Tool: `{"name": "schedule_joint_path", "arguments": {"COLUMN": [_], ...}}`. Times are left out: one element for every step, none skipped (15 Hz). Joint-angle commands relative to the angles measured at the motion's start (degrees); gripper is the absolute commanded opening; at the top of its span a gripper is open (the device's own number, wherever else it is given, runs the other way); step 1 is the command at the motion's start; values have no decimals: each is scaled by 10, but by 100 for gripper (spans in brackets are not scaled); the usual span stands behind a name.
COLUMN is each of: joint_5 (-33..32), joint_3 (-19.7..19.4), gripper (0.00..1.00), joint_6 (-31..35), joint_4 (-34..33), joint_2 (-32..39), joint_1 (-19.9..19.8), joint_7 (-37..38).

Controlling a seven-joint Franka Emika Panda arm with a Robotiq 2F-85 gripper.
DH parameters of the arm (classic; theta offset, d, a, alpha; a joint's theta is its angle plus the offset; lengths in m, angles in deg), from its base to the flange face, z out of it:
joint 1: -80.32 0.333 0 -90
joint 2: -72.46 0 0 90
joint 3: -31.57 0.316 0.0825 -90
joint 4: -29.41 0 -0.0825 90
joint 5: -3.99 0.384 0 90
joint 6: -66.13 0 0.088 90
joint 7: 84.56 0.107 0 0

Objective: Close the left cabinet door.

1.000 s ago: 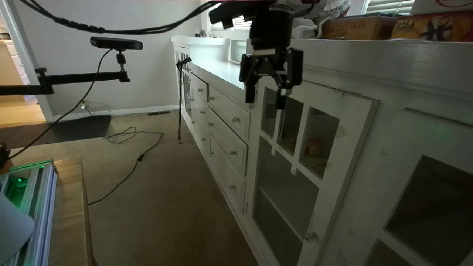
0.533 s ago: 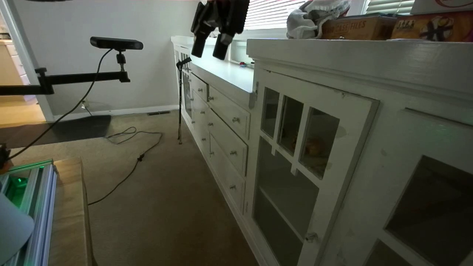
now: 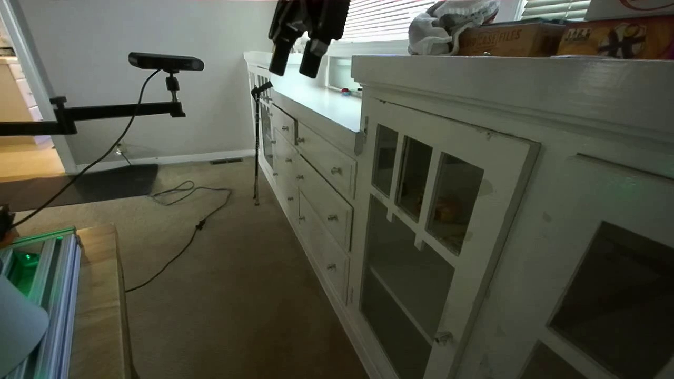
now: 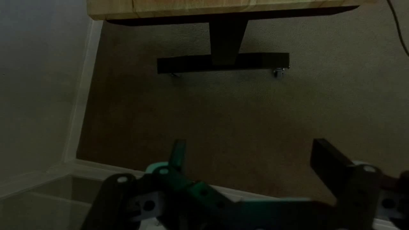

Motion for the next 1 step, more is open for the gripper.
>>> {"name": "schedule_joint_path", "arguments": {"joint_5": [1], "joint_3": [3], "gripper": [100], "joint_6": [-1], "joint_4": [-1], "joint_2": [0], "joint_1": [-3], "joint_7": [0]}}
